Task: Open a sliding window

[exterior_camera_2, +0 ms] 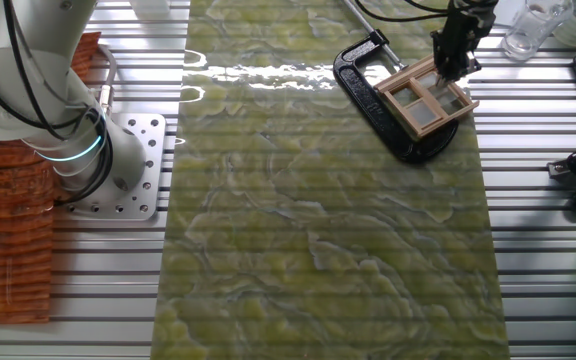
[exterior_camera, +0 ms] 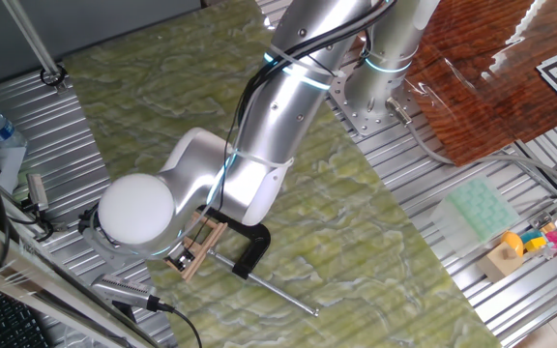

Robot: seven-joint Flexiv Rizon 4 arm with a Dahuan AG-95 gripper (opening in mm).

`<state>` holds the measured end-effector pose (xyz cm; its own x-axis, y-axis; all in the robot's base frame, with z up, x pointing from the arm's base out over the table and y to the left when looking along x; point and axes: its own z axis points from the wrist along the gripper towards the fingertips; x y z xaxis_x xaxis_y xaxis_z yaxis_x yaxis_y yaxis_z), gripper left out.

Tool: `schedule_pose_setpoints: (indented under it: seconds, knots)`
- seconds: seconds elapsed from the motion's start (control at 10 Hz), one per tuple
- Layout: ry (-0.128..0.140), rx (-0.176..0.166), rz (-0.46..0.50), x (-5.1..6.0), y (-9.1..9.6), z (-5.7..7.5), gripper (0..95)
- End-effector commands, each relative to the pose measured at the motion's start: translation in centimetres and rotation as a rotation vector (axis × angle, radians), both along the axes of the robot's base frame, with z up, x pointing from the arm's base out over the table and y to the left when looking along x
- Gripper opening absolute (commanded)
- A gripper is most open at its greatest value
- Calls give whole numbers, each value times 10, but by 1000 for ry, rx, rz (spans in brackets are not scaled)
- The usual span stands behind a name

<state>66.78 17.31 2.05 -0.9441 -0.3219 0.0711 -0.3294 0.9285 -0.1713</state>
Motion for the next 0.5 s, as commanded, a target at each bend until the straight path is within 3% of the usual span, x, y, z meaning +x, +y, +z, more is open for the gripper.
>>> schedule_pose_setpoints:
  seconds: [0.1, 0.5]
  knots:
    - [-2, 2, 8, -2, -3, -2, 0]
    - [4, 13, 13, -4, -3, 4, 0]
